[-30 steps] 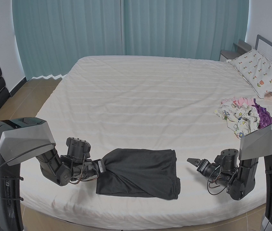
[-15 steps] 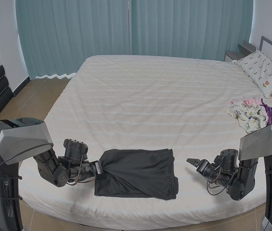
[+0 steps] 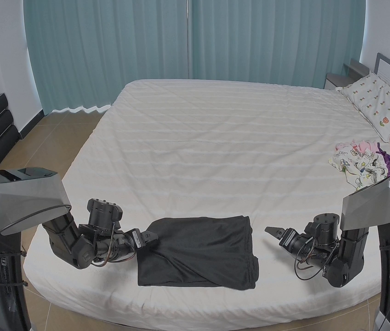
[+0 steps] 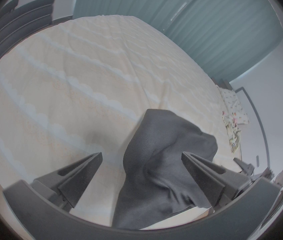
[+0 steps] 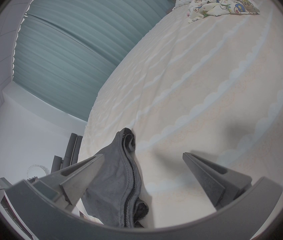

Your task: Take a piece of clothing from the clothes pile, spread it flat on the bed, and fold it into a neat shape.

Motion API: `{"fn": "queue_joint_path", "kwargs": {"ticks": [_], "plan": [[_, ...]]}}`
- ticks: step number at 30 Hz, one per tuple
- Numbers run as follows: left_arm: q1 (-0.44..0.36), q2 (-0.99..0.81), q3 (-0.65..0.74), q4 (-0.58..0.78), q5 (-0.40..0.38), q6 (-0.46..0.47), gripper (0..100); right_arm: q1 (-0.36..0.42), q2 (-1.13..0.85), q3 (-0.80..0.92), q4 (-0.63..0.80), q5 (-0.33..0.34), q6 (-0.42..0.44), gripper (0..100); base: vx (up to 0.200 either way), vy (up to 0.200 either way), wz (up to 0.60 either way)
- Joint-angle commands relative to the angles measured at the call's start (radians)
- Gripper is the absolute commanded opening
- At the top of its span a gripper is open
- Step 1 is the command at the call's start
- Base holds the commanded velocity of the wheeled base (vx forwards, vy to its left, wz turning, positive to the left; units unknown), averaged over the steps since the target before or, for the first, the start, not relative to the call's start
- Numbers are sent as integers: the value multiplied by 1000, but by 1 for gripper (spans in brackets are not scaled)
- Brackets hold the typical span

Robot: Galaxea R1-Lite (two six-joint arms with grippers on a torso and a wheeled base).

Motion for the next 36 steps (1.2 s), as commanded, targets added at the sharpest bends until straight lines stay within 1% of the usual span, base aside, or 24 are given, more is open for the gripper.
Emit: {"fn": "queue_joint_path", "kwargs": {"ticks": [1,4,6,8,9,11,13,16,17,18,27,28,29,30,32,36], "plan": [[20,-101,75,-4,-16,-52,100,39,-5,-40,22,-5,-6,100,0,0,0],[19,-132,141,-27,-39,-52,100,59,-5,-80,78,-5,-24,100,0,0,0],[19,-149,204,-81,-61,-58,100,64,-2,-140,131,-5,-54,100,0,0,0],[19,-150,242,-117,-67,-60,100,66,-1,-175,164,-5,-60,100,-200,0,0],[19,-146,284,-165,-76,-60,100,69,4,-220,207,-5,-61,100,-200,0,0],[19,-143,311,-202,-82,-60,100,75,16,-267,243,-6,-64,100,-200,0,0],[23,-127,357,-260,-89,-60,100,78,39,-361,314,-6,-69,100,-100,0,0],[26,-107,385,-314,-93,-60,100,79,48,-457,394,-5,-72,100,0,0,0],[26,-107,385,-314,-93,-60,100,79,48,-457,394,-5,-72,100,0,0,0],[34,-95,390,-343,-92,-62,100,79,65,-539,450,-5,-77,100,0,0,0],[43,-92,396,-348,-93,-74,100,87,143,-803,625,-5,-84,100,0,0,0],[45,-92,397,-348,-92,-74,100,92,148,-819,653,-5,-84,0,0,0,0],[45,-92,397,-348,-92,-74,100,93,148,-821,658,-5,-84,0,0,0,0],[45,-97,397,-348,-92,-77,100,104,157,-849,705,-8,-84,0,0,0,0],[49,-100,396,-348,-92,-88,100,105,171,-875,737,-12,-84,0,0,0,0],[54,-100,396,-349,-92,-94,100,105,171,-879,746,-46,-87,0,0,0,0]]}}
